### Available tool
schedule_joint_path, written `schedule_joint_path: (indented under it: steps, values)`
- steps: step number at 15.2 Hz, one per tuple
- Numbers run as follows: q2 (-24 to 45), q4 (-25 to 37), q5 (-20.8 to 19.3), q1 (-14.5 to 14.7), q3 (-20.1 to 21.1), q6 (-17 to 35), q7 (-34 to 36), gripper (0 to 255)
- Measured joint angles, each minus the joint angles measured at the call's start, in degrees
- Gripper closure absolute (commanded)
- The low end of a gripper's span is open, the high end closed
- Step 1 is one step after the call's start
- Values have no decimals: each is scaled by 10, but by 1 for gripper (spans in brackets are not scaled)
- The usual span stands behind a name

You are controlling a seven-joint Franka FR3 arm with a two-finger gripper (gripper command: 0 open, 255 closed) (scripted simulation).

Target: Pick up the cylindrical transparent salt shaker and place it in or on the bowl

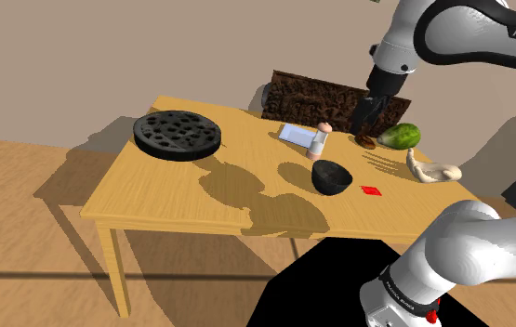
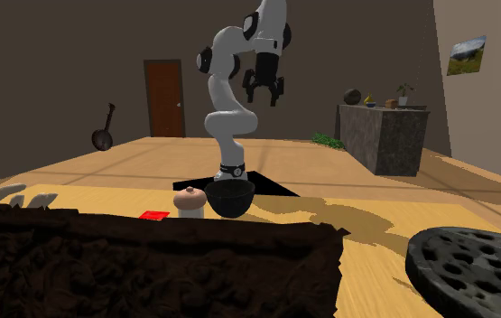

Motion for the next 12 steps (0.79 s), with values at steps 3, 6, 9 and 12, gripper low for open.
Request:
schedule_joint_path:
  steps: [3,6,9,12]
  values:
    - [18,4,-8,-6,-14,16,-12,0]
    - [61,14,-20,-16,-37,53,-31,0]
    - [107,29,-31,-26,-63,88,-53,0]
    - [160,44,-38,-34,-89,130,-75,0]
